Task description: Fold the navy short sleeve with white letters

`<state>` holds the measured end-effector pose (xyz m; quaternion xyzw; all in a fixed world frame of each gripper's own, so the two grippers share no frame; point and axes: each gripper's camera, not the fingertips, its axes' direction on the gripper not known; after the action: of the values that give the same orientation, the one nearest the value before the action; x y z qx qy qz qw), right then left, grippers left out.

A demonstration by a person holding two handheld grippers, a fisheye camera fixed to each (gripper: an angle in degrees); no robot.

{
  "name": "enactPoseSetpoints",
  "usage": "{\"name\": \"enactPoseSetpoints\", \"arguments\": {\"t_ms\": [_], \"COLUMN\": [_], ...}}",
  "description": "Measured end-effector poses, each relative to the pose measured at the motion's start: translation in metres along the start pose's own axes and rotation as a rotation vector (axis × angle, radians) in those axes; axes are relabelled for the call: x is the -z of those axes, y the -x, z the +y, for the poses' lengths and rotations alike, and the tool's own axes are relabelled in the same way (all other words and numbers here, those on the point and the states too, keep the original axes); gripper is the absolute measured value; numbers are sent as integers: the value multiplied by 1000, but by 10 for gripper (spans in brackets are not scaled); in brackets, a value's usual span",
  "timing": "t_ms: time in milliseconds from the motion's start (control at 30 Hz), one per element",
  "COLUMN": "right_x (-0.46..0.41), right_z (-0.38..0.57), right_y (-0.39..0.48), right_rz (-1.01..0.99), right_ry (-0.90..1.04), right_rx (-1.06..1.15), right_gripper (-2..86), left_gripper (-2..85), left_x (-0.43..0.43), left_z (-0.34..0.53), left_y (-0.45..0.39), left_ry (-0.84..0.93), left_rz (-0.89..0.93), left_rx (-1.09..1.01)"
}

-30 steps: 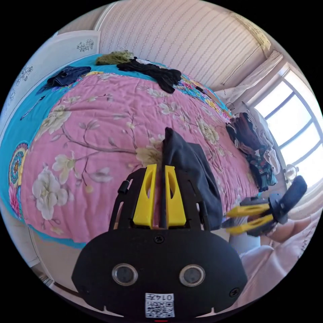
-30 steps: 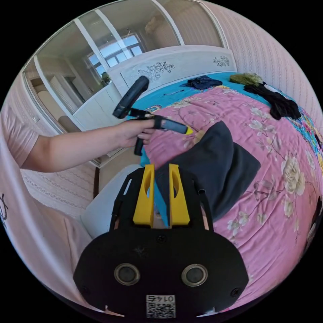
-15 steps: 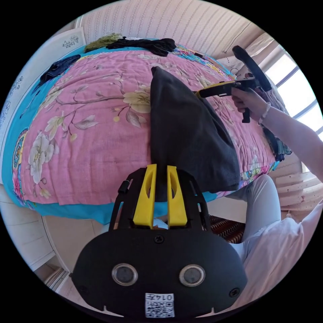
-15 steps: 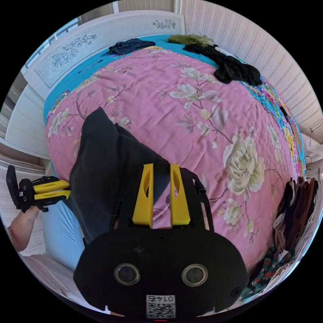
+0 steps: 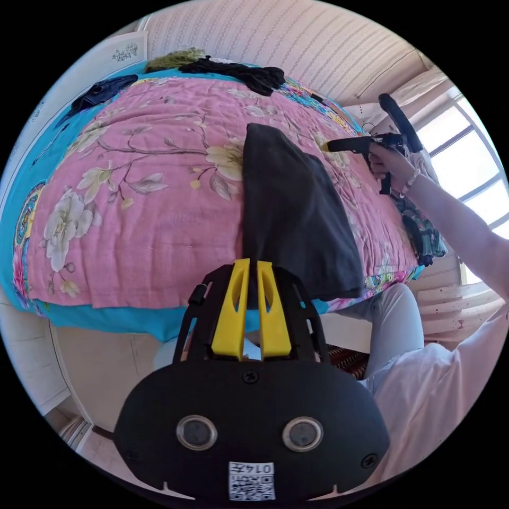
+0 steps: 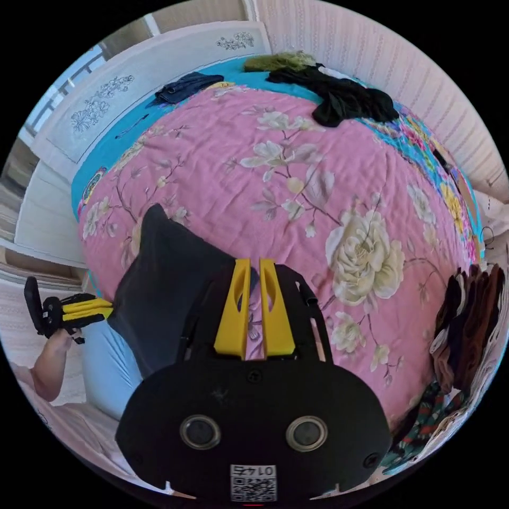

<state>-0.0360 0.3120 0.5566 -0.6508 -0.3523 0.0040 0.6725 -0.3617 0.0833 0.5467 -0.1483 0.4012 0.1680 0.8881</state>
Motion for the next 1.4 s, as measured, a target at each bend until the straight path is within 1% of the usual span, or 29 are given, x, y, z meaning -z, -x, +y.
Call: {"name": "enactPoseSetpoints", "arguments": {"t_ms": [67, 100, 167, 233, 300, 333, 400, 533, 600, 700, 767, 900, 1000, 1067, 1200, 1267, 1400], "right_x": [4, 1, -21, -46, -71, -85, -91, -85, -73, -38, -7, 32, 61, 79, 93, 95, 83], "right_z": [-20, -26, -50, -65, -75, -79, -81, -73, -63, -37, -14, 1, -1, -10, -25, -37, -68], "right_y": [22, 27, 47, 57, 63, 64, 66, 72, 67, 59, 57, 78, 117, 155, 222, 266, 316], "right_rz": [-97, -136, -272, -250, -254, -272, -275, -294, -318, -367, -362, -329, -326, -345, -390, -394, -397], "right_ry": [-43, -32, 51, 108, 165, 207, 199, 194, 158, 22, -85, -159, -223, -270, -314, -353, -379], "right_rx": [141, 170, 241, 255, 256, 242, 248, 332, 327, 322, 336, 421, 523, 591, 682, 745, 779], "right_gripper": [76, 84, 117, 144, 159, 161, 152, 70, 65, 62, 61, 61, 61, 61, 62, 62, 62], "left_gripper": [61, 68, 93, 109, 114, 114, 110, 56, 40, 24, 12, 3, -2, -4, -4, -4, -4], "left_x": [14, 15, 13, 3, -1, 0, 3, 11, 16, 29, 47, 85, 122, 153, 201, 234, 278], "left_z": [11, 14, 23, 28, 34, 38, 43, 58, 64, 77, 90, 115, 141, 164, 197, 212, 220], "left_y": [-1, -1, 2, 2, -2, -5, -9, -15, -17, -21, -23, -33, -27, -7, 30, 48, 72], "left_ry": [-41, -48, -53, -2, 1, -5, -12, -39, -49, -79, -119, -204, -300, -369, -442, -479, -505], "left_rz": [-21, -25, -23, 18, 3, -33, -45, -29, -35, -35, 2, 14, -24, -44, -91, -151, -287], "left_rx": [-8, -5, 56, 81, 73, 70, 75, 41, 27, 23, 28, -4, 29, 104, 193, 212, 228]}}
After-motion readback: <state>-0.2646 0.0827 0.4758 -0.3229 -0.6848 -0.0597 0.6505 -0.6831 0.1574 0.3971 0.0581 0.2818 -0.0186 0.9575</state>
